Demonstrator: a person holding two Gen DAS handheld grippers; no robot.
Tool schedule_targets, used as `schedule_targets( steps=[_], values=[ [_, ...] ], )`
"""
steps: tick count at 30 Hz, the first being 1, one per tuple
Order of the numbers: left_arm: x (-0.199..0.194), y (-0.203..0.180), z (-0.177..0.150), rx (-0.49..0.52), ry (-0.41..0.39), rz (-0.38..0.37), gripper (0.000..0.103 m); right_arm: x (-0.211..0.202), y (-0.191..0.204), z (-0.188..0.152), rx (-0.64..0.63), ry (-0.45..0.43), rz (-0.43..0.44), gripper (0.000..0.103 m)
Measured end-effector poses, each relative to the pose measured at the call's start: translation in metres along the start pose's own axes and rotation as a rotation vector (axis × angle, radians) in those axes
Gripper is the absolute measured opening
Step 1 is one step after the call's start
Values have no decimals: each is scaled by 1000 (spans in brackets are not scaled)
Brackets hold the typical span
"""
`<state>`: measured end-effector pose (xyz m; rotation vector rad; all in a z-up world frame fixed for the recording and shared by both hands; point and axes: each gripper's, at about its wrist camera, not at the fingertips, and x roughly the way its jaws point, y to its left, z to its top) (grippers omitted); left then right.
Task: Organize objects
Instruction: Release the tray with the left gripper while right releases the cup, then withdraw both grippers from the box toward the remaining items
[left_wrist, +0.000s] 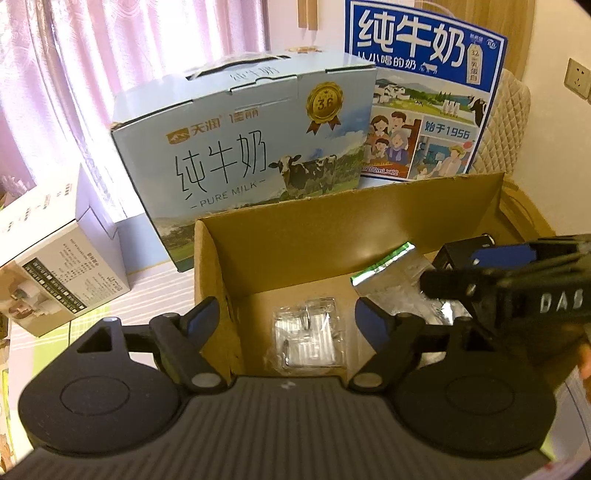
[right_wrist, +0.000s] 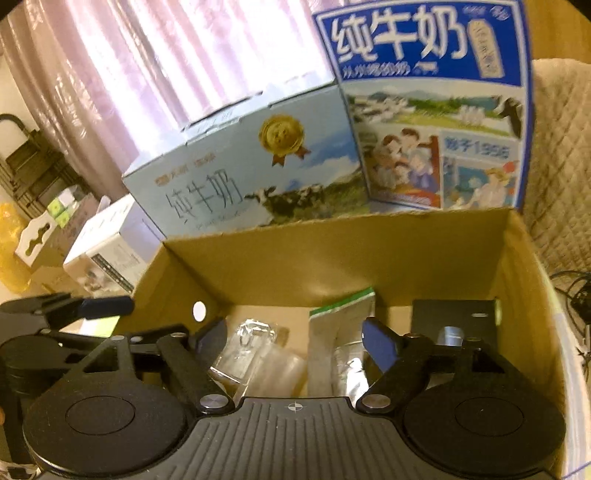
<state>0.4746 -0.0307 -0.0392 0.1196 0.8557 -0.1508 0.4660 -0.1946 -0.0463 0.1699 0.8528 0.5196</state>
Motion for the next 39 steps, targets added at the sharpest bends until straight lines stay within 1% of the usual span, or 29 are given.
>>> schedule_targets(
  steps=[2,4,9,14,19,27,33,39],
  values=[
    [-8,1,-2,-11,-4,-4,80,-13,0,-4,-5,-15,0,78],
    [-18,1,-6,-23,-7,-5,85,-25,0,-9,-11,-28,-3,79],
    [-47,0,-17,-43,-21,-10,88,-59,2,-28,-31,-68,-19,80],
    [-79,-2,-33,-77,-23,-12,88,-95,2,-47,-17,-99,-10,81],
    [-110,-10,-54,-102,-22,0,89,-124,7,-68,-45,-113,-14,81],
    [-156,-31,-95,-150,-3,33,89,-156,17,-106,-106,-80,23,81],
    [-185,-49,-131,-192,19,70,89,-171,20,-137,-144,-25,58,81],
    [-205,-62,-166,-244,47,113,89,-182,21,-163,-174,24,83,81]
  ],
)
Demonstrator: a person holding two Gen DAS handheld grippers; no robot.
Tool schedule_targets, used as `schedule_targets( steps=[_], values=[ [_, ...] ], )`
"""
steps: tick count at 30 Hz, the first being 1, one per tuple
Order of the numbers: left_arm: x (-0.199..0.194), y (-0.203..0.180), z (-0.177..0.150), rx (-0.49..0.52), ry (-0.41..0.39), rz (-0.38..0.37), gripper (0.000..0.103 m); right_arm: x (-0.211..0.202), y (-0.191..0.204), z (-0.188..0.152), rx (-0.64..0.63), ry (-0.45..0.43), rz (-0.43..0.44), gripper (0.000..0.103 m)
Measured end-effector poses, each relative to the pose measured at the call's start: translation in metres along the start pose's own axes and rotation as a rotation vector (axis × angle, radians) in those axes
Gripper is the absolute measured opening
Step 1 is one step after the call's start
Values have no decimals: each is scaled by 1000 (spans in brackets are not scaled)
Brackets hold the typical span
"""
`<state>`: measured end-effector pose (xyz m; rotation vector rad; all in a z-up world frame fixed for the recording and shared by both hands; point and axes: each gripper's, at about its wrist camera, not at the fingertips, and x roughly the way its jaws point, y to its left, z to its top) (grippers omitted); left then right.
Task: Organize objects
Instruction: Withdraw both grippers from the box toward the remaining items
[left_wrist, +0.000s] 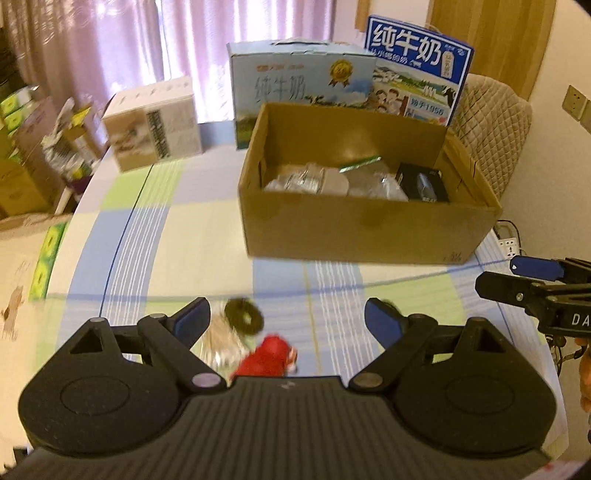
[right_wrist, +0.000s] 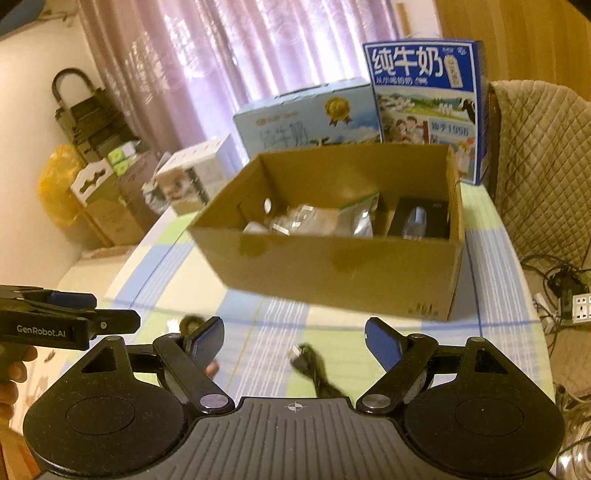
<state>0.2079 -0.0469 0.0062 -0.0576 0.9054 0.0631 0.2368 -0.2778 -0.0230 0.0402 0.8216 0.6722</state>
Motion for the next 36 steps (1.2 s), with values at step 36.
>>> schedule_targets(
  steps=[36],
  values=[
    [-17,87,-119,84,125,-105,88,-9,82,-125,137,131,-197,80]
  ],
)
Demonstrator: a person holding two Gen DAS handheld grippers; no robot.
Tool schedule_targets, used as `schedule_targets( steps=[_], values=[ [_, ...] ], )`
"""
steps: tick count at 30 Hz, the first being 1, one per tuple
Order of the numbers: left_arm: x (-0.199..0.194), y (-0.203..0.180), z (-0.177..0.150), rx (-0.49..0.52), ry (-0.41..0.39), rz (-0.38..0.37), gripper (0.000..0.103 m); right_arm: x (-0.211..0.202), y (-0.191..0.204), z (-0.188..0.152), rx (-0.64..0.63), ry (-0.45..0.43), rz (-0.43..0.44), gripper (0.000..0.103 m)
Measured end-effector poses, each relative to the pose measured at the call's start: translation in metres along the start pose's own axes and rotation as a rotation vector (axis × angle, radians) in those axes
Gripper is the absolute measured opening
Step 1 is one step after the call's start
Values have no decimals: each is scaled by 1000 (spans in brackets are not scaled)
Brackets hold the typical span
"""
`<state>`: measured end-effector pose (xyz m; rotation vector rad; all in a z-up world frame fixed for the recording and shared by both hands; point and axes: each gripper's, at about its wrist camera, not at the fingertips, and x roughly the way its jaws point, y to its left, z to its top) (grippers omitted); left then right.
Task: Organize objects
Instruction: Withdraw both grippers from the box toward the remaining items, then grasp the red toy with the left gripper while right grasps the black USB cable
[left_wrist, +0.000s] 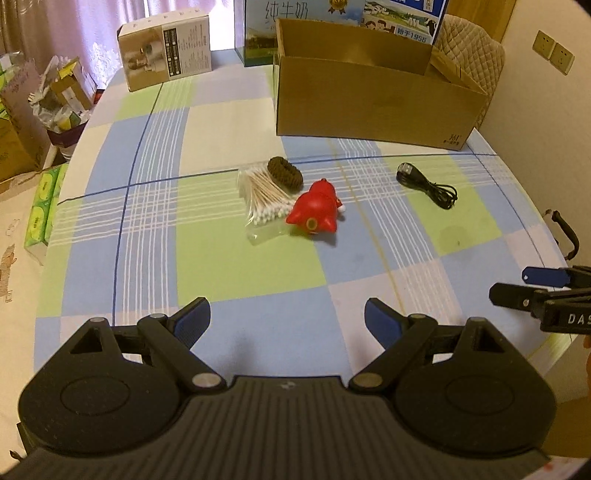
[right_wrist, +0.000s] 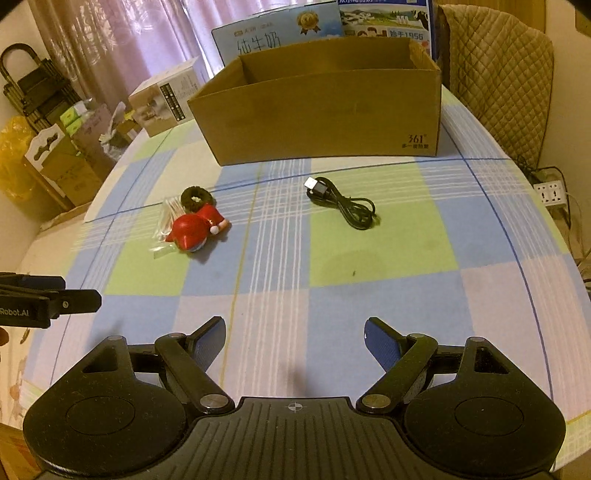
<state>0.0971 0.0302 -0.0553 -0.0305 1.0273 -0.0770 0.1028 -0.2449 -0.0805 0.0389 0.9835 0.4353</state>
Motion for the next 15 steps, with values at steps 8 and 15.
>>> schedule_targets(
  steps=[8,15],
  values=[
    [14,-2,9,-4,-4,-6,88,24,-9,19,-88,-2,-3,72],
    [30,-7,29,-29,-16,4,88,54,-26,54,-194,-1,-10,68]
  ],
)
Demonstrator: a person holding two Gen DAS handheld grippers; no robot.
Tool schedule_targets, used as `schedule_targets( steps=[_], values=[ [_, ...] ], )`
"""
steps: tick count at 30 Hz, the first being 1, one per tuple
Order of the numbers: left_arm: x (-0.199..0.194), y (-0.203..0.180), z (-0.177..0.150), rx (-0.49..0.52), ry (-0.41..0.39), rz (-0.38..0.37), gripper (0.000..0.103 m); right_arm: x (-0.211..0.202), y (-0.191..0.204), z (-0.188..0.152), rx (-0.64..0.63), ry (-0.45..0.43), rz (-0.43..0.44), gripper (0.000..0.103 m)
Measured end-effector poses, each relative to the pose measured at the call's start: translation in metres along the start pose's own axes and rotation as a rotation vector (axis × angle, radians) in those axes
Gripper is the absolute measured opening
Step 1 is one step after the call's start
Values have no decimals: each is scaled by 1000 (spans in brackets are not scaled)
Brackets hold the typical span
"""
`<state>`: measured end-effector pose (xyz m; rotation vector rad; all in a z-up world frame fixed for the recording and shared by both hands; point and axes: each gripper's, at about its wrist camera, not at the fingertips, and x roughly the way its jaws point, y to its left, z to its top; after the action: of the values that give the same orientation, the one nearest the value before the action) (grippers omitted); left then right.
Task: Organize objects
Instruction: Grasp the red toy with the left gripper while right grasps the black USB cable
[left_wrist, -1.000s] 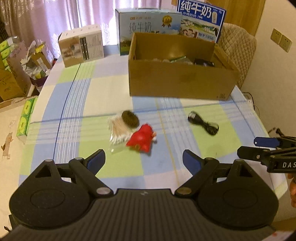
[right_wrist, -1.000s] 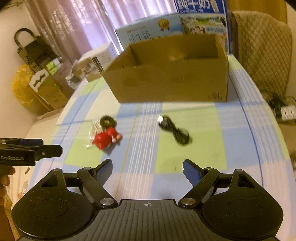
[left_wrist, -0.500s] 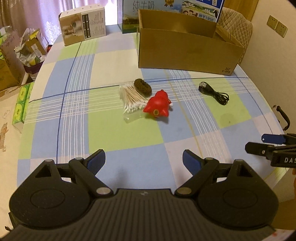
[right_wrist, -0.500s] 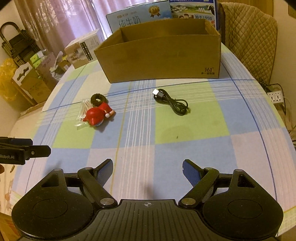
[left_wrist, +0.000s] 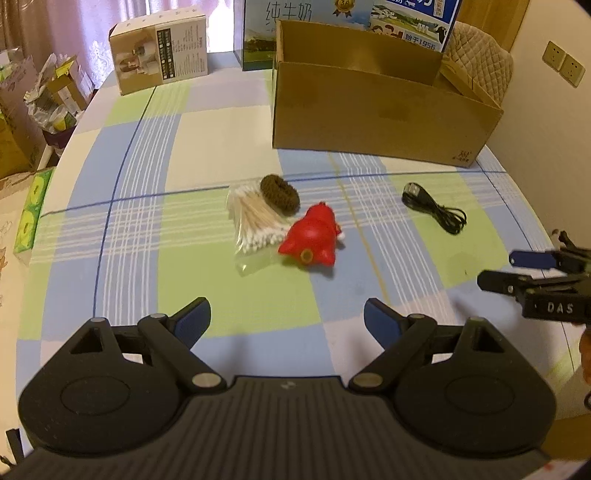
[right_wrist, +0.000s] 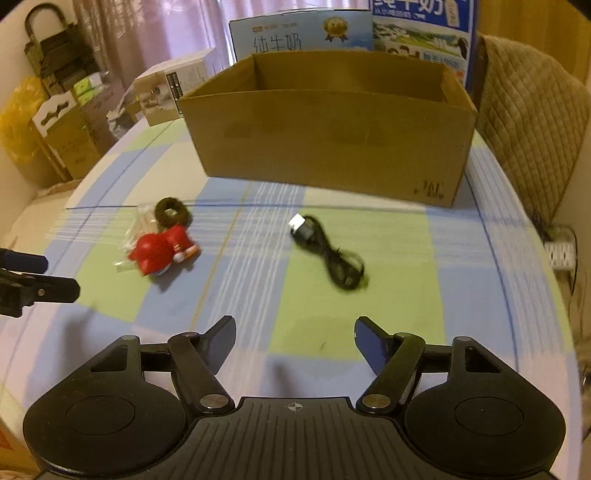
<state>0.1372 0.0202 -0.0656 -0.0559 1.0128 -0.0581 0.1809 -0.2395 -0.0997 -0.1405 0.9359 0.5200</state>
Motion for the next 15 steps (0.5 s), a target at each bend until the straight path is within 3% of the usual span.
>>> schedule_targets(
  steps=[15],
  values=[
    [49,-14,35,-53,39,93,87,78,-17,39,-259,3,42,50]
  ],
)
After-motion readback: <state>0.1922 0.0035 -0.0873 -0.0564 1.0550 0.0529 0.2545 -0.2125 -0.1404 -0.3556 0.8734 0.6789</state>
